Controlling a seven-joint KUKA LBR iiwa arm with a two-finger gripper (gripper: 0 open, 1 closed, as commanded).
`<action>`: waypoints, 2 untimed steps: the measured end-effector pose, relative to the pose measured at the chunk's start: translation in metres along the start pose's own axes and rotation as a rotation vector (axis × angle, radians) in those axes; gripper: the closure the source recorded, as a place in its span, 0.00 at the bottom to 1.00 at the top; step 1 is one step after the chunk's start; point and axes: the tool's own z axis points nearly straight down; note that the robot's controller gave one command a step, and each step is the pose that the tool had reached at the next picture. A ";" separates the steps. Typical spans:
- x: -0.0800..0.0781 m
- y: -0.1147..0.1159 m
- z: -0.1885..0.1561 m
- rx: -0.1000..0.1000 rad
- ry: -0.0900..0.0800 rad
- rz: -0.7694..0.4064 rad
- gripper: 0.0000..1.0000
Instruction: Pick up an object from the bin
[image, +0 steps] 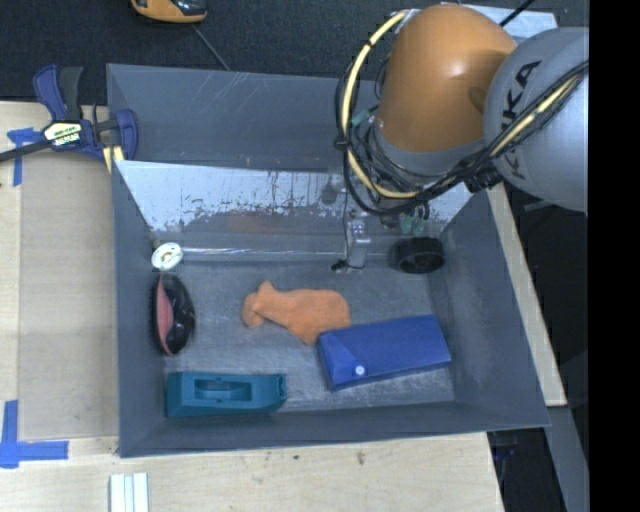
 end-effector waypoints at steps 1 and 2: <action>0.000 0.000 0.000 0.000 0.000 0.000 0.00; 0.026 -0.016 0.057 0.000 -0.003 0.016 0.00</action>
Offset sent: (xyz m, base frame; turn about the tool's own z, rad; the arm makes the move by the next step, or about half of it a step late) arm -0.0387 -0.0232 -0.0833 0.0234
